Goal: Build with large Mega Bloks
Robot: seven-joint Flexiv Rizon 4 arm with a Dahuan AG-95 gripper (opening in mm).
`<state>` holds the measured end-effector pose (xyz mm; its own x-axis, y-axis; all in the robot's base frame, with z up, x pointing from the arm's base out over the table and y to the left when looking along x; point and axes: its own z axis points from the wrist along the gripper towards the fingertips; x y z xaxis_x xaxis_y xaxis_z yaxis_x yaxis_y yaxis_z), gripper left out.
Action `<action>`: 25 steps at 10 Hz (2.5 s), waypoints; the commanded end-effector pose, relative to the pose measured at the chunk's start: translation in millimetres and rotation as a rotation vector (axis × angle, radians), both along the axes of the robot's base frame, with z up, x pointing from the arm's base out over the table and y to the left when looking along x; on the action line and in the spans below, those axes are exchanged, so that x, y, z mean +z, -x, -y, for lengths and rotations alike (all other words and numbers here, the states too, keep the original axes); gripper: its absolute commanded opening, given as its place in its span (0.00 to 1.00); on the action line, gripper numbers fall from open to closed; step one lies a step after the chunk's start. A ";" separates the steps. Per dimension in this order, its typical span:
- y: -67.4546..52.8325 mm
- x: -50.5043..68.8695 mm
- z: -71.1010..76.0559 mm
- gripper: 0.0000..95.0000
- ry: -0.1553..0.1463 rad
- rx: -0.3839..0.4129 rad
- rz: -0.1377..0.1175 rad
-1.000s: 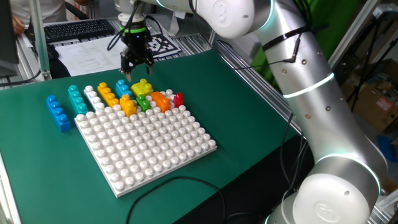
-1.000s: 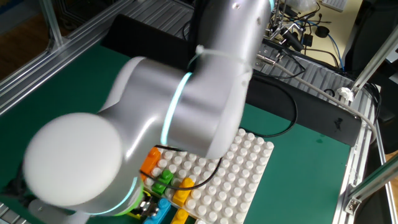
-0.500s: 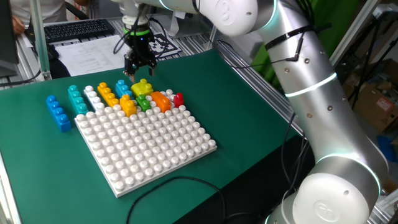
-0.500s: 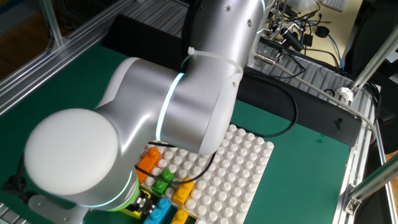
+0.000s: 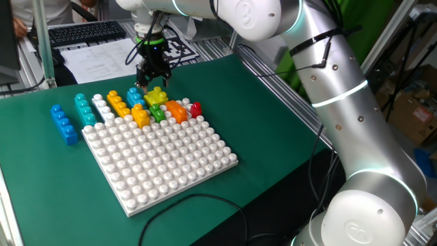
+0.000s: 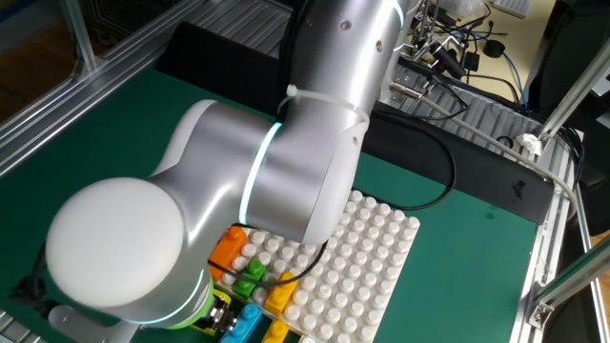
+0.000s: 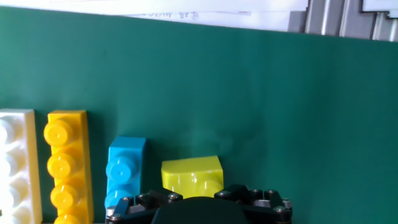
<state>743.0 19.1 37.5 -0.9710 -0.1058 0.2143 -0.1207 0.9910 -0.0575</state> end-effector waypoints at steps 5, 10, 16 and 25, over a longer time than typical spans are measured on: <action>6.6 -12.0 -0.8 0.80 -0.006 0.016 0.015; 8.1 -20.0 1.5 0.80 -0.012 0.026 0.028; 7.3 -22.1 3.2 0.00 -0.029 0.049 0.027; -18.8 35.9 2.5 0.00 -0.025 -0.036 -0.038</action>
<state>762.0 16.9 72.3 -0.9648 -0.0779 0.2512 -0.0876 0.9958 -0.0277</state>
